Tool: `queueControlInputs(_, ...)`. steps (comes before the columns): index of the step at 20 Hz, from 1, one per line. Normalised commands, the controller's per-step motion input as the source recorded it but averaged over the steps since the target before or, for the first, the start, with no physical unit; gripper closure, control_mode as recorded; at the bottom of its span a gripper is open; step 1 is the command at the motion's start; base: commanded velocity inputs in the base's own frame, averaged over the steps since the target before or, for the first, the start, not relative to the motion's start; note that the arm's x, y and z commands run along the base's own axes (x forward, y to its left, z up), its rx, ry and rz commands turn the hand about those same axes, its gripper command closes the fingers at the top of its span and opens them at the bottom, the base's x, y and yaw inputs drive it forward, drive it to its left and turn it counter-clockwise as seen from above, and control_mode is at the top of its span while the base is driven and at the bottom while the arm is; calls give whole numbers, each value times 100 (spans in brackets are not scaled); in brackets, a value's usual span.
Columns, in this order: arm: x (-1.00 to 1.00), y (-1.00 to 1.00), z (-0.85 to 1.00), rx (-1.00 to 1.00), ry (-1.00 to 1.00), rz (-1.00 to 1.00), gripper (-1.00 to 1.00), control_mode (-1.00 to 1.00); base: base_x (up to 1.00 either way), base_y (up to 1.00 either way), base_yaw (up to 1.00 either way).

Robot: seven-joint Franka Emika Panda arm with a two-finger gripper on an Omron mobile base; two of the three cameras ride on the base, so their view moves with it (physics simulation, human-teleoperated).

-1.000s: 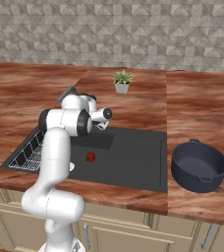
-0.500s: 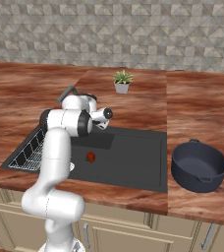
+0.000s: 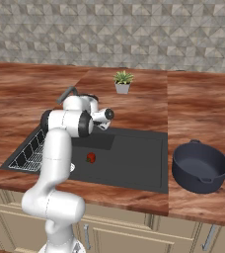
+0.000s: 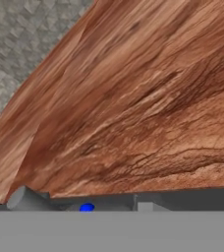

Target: Dump the bell pepper from the pot into the sink. Then turn on the water and wash the bell pepper. Then turn off the water and put the bell pepper back in the pot.

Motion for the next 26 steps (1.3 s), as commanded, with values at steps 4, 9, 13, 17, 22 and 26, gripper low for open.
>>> queueControlInputs(4, 1, -44, -17, 14, 2, -5, 100, -100, 0, 0, 0)
queueControlInputs(9, 0, -43, -21, 16, 7, -13, 100, -100, 0, 0, 0)
queueControlInputs(13, 0, -37, -16, 13, 12, -18, 100, -100, 0, 0, 0)
queueControlInputs(17, 0, -27, -22, 8, 6, -15, 100, -100, 0, 0, 0)
queueControlInputs(22, 0, -2, -39, 1, 0, -6, 100, -100, 0, 0, 0)
queueControlInputs(26, 0, 0, -25, 0, 0, 0, 100, -100, 0, 0, 0)
